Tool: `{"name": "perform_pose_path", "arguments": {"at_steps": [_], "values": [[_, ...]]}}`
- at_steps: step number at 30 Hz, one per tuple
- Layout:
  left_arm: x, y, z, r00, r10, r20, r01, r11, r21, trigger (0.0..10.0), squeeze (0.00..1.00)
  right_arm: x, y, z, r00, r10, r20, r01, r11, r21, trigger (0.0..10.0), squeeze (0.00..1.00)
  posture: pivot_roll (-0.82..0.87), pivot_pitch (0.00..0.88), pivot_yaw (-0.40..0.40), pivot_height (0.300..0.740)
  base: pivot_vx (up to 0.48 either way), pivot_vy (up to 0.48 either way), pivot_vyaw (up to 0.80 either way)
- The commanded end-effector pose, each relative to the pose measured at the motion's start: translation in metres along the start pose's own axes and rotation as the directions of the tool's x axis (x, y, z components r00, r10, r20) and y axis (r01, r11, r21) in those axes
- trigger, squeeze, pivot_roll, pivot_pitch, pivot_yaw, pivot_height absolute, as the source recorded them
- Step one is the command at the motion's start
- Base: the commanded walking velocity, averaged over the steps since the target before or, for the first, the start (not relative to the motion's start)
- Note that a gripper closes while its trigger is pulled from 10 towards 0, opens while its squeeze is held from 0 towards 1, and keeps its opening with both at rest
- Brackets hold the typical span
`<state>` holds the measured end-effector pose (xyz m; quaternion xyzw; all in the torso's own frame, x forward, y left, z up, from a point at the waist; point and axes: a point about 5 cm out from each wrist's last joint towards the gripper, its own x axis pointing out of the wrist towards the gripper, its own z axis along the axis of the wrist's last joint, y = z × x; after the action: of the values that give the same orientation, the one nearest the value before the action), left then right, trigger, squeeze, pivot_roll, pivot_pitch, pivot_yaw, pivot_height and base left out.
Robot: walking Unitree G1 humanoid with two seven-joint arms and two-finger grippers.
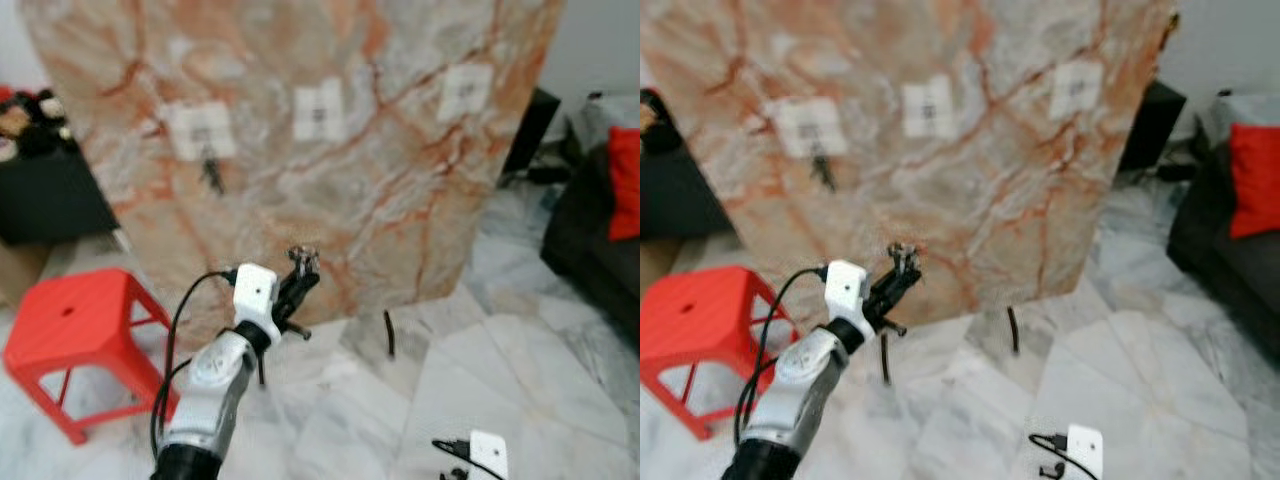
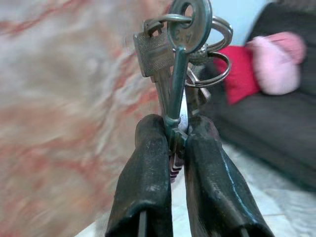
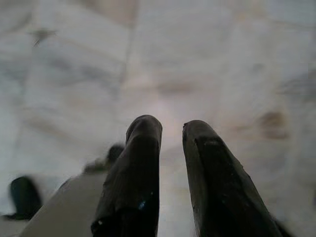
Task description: Hang keys on a hook
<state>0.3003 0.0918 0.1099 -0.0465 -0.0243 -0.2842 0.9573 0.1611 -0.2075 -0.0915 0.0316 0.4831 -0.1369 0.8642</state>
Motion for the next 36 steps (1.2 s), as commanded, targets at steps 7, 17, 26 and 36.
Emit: {"name": "perform_pose_path", "arguments": {"at_steps": [7, 17, 26, 36], "values": [[-0.0012, 0.0085, 0.0064, 1.0, 0.017, 0.023, -0.017, 1.0, 0.011, 10.0, 0.0, -0.0001, 0.008, 0.0013, 1.0, 0.021, 0.004, -0.021, 1.0, -0.014, 10.0, 0.0, -0.01, 0.0, -0.05, 0.74, 0.291, 0.0, 0.0], [-0.0019, 0.0113, 0.0049, 1.0, 0.017, 0.009, -0.017, 1.0, 0.003, 10.0, 0.0, 0.0001, 0.0095, 0.0026, 1.0, 0.025, 0.007, -0.025, 1.0, -0.011, 10.0, 0.0, 0.0, 0.0, -0.046, 0.74, 0.056, 0.0, 0.0], [-0.0017, 0.0102, 0.004, 1.0, 0.01, 0.003, -0.01, 1.0, -0.013, 10.0, 0.0, 0.0001, 0.01, 0.0031, 1.0, 0.024, 0.009, -0.024, 1.0, -0.005, 10.0, 0.0, -0.01, 0.0, -0.044, 0.74, 0.0, 0.14, 0.0], [-0.0025, 0.0102, 0.0052, 1.0, 0.002, 0.002, -0.002, 1.0, -0.004, 10.0, 0.0, 0.0, 0.0101, 0.0023, 1.0, 0.023, 0.006, -0.023, 1.0, -0.002, 10.0, 0.0, 0.0, 0.007, -0.042, 0.74, 0.0, 0.247, 0.0]]}}
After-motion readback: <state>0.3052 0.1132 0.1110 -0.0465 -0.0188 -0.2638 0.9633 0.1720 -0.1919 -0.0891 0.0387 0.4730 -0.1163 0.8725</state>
